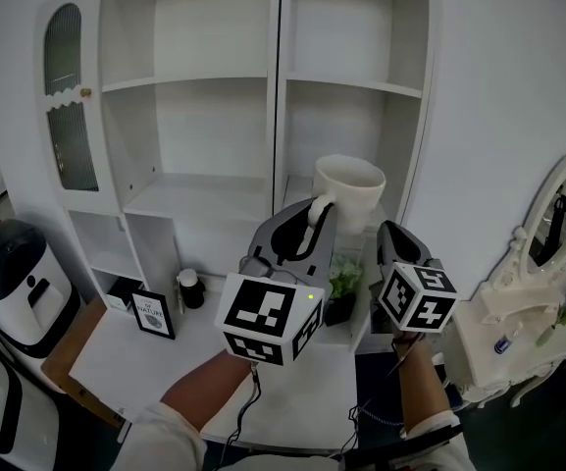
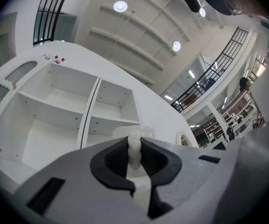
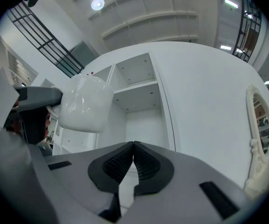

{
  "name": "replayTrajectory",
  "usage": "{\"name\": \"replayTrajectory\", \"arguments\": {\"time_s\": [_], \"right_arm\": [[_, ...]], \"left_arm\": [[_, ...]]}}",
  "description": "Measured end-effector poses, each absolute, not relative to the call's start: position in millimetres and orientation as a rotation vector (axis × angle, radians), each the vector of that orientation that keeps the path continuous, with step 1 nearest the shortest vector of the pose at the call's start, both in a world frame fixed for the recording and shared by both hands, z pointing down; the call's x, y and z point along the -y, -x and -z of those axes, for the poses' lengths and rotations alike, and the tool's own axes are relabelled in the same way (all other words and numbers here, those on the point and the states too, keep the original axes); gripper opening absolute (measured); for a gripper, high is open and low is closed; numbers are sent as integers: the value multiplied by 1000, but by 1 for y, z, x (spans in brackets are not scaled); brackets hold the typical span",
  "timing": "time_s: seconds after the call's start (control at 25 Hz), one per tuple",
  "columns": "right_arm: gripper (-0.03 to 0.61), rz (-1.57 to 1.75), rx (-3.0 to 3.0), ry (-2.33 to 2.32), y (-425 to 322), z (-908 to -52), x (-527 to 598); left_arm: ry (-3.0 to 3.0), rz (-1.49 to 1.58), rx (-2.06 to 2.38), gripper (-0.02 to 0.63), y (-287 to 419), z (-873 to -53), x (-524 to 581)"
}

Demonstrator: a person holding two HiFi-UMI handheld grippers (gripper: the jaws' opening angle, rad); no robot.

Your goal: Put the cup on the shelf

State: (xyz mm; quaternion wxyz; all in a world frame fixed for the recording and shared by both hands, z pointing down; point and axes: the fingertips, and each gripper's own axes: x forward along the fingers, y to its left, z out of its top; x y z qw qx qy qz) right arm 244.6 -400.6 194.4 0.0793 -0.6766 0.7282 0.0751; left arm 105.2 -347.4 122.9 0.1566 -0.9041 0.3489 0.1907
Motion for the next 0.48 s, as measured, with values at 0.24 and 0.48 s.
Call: {"name": "replayTrajectory", "arguments": {"time_s": [0.24, 0.48], "right_arm": [[23, -253, -2191, 2018, -246, -180, 404], [23, -267, -2200, 2016, -246, -168, 410]], "left_arm": [[2575, -565, -1029, 48, -104, -107, 354], [2536, -555, -1045, 48, -106, -92, 361]]}}
